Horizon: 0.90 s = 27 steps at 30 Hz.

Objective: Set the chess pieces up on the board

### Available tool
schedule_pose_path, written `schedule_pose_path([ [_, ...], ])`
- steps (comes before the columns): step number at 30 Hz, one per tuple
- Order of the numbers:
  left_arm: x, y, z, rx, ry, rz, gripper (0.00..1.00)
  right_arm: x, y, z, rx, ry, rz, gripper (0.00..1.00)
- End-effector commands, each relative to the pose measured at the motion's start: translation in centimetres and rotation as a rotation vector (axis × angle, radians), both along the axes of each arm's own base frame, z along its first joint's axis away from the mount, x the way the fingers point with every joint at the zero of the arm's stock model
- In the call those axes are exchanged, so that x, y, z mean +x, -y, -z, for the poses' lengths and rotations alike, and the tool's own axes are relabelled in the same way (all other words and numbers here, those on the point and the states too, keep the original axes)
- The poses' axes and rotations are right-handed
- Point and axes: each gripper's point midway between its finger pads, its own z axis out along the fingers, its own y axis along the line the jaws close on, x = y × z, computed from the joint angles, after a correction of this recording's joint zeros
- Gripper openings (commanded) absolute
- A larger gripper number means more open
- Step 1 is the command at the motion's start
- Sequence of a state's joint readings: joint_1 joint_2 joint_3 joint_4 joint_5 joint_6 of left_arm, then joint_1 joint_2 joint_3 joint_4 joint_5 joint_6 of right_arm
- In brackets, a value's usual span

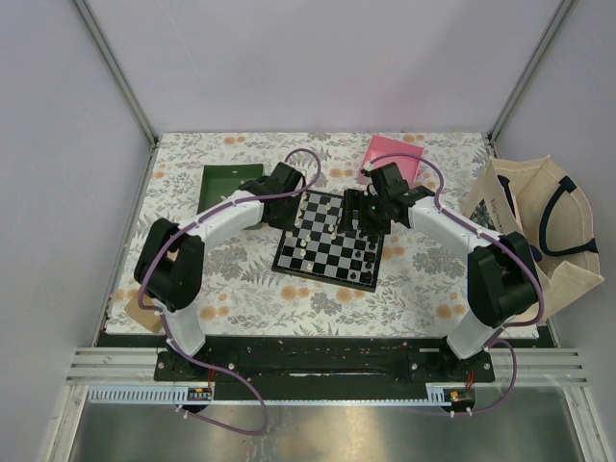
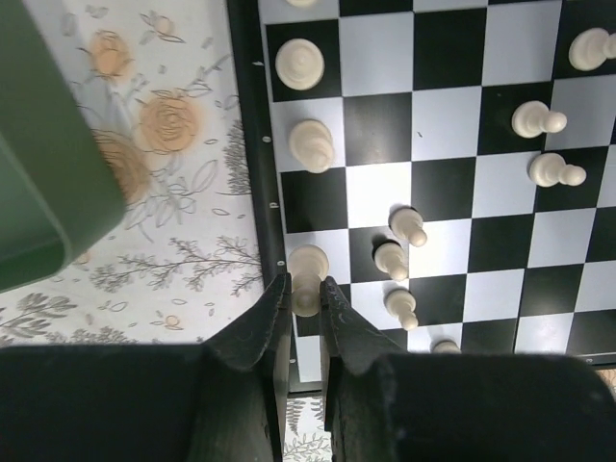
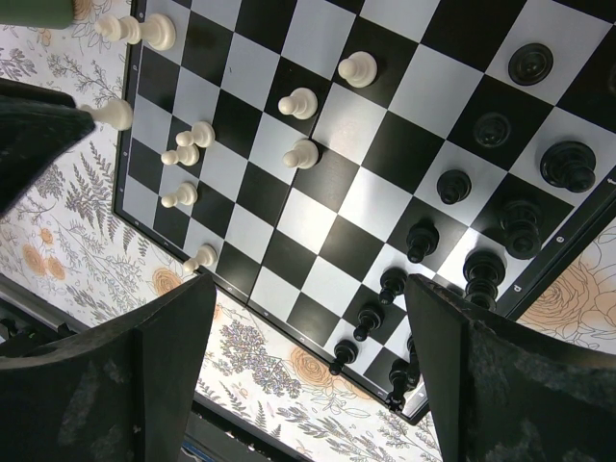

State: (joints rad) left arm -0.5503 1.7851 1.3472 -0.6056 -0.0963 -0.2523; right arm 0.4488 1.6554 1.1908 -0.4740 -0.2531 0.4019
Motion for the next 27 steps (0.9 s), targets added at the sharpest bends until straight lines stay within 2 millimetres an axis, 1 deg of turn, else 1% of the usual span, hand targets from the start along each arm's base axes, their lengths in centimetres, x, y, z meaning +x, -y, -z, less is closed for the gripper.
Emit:
schedule_pose_path([
  [1, 1.2, 2.1, -0.8, -0.072, 0.023, 0.010, 0.03, 1.1, -0.3, -2.0, 0.034, 0.062, 0.004, 0.89],
  [7, 1.3, 2.7, -0.3, -0.075, 0.018, 0.018, 0.03, 1.1, -0.2, -1.7, 0.030, 0.054, 0.004, 0.89],
  [11, 2.0, 3.1, -0.5, -0.076, 0.033, 0.016, 0.03, 1.2, -0.3, -2.0, 0.033, 0.063, 0.002, 0.89],
  [14, 2.4, 3.3, -0.6, -0.074, 0.039, 0.017, 0.03, 1.2, -0.2, -1.8, 0.029, 0.061, 0.001, 0.89],
  [15, 2.4, 3.4, -0.4, -0.072, 0.035, 0.019, 0.03, 1.1, -0.2, -1.9, 0.030, 0.062, 0.001, 0.89],
  [22, 2.4, 3.0, 0.5, -0.045, 0.021, 0.016, 0.03, 1.2, -0.1, -1.9, 0.029, 0.063, 0.003, 0.89],
  [27, 2.4, 2.7, 0.7, -0.028, 0.020, 0.013, 0.05, 1.2, -0.2, -1.9, 0.033, 0.062, 0.002, 0.89],
])
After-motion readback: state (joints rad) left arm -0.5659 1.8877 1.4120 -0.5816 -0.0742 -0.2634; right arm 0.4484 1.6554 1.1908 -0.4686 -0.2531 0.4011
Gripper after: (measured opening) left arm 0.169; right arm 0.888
